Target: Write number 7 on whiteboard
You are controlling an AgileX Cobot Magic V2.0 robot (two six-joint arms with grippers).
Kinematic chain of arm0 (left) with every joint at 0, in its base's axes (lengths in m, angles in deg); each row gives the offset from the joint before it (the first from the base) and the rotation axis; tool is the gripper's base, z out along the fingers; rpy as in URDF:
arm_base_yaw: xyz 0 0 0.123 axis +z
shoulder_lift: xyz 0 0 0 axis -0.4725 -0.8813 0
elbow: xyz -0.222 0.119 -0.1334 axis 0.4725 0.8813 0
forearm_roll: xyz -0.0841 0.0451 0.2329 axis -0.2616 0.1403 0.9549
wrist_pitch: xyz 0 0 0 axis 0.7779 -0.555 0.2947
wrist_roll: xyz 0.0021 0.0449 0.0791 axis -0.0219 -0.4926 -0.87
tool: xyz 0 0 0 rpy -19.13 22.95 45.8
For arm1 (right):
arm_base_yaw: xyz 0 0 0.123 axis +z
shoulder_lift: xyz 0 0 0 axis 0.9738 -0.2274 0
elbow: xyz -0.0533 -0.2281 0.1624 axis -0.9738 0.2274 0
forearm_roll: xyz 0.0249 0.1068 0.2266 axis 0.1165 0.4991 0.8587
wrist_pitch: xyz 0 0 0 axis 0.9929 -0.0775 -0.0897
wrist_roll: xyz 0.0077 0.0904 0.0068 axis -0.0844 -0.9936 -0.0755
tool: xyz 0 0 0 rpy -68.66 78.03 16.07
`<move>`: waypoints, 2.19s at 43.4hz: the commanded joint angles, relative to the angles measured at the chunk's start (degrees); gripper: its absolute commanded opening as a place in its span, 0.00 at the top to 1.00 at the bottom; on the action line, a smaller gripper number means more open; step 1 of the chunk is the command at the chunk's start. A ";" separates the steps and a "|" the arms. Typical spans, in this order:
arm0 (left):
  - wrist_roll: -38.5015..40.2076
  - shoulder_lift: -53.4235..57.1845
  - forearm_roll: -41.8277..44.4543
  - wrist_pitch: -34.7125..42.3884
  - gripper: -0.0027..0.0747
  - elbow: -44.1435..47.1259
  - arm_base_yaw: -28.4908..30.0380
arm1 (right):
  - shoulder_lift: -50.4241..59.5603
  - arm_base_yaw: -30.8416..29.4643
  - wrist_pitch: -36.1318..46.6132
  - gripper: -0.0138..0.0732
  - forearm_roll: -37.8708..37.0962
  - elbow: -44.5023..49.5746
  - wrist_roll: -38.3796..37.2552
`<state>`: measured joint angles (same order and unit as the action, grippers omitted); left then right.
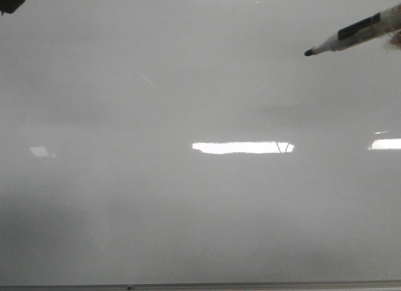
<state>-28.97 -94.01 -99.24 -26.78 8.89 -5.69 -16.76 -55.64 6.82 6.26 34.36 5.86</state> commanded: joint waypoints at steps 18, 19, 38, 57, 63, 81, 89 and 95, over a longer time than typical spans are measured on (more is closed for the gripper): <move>0.52 1.00 -1.84 3.57 0.45 -1.59 0.13 | -15.06 -0.38 11.82 0.98 5.55 -12.51 -0.39; 0.52 1.00 -1.84 3.57 0.45 -1.59 0.13 | -16.18 -0.38 11.90 0.98 5.55 -13.60 -0.39; 0.52 1.00 -1.84 3.57 0.45 -1.59 0.13 | -32.72 -0.38 17.60 0.98 5.55 -23.73 -0.39; 0.52 1.00 -1.84 3.57 0.45 -1.59 0.13 | -36.15 -5.51 18.47 0.98 3.76 -23.97 -0.39; 0.52 1.00 -1.84 3.57 0.45 -1.59 0.13 | -35.98 -9.85 15.36 0.98 3.64 -23.97 -0.39; 0.52 1.00 -1.84 3.62 0.45 -1.59 0.13 | -37.22 -5.38 9.59 0.98 2.67 -22.36 3.54; 0.52 1.00 -1.84 3.62 0.45 -1.59 0.13 | -40.30 -3.25 8.29 0.98 2.61 -19.12 3.59; 0.52 1.00 -1.84 3.62 0.45 -1.59 0.13 | -39.44 -1.88 8.28 0.98 2.61 -18.96 3.59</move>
<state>-28.87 -93.99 -99.50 -26.43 8.89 -5.69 -58.59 -58.05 11.70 9.02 16.77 9.07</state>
